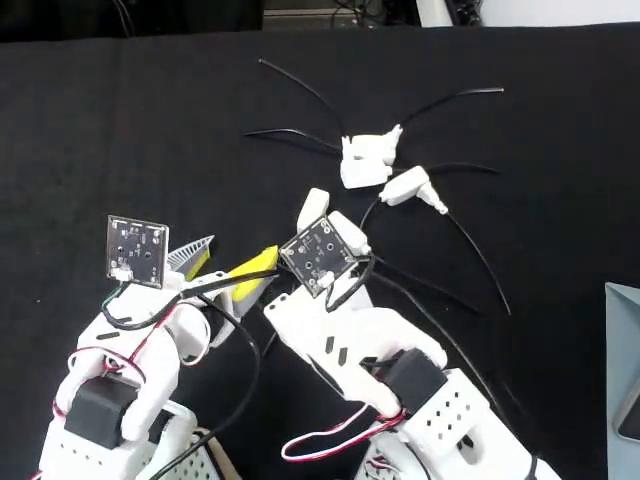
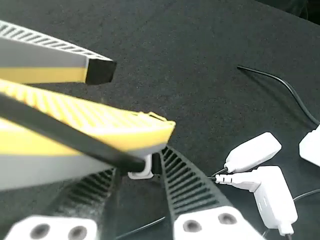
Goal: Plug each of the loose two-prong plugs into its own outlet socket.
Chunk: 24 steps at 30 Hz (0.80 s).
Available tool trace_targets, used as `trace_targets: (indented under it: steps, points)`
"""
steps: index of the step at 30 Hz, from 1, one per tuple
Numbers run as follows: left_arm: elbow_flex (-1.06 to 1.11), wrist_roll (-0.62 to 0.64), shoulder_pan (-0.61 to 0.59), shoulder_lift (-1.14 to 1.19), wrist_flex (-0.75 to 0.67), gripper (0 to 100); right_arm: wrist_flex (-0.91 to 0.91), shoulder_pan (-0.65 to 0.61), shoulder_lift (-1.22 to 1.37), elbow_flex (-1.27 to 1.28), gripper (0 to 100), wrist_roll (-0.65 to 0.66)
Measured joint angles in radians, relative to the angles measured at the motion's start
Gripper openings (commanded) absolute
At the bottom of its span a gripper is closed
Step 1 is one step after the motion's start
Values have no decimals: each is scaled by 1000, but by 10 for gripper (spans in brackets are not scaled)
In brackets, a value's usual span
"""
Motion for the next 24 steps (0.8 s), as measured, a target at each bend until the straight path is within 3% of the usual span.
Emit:
trace_targets:
  steps: [5, 10, 16, 24]
  points:
    - [9, -8, -117, -3, -32, 288, -28, 176, 0, 0, 12, -3]
    - [32, -69, -123, 118, -121, 288, -110, 353, 2, 0, 12, -40]
    - [-34, -109, -89, 489, -206, 288, -203, 525, 2, 0, 13, -104]
    - [-362, -143, -25, 1042, -264, 289, -364, 637, 3, 61, 13, -207]
